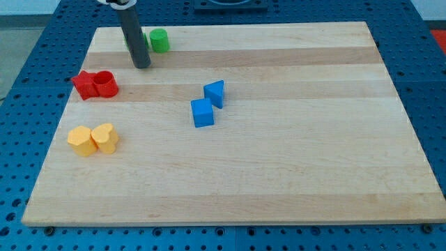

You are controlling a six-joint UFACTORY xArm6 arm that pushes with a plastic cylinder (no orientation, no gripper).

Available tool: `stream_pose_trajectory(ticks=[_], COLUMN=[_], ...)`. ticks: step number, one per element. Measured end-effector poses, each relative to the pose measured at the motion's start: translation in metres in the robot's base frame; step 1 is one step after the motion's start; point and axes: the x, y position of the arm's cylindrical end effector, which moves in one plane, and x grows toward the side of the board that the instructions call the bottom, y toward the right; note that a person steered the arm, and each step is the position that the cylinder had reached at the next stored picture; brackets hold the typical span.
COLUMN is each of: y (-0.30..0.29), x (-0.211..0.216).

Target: Push the red circle into the red star

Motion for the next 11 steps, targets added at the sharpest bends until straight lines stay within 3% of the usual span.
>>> stream_pose_trajectory(ticks=[2, 8, 11], y=[-0.124, -0.127, -0.078], x=[0.021, 0.043, 0.046])
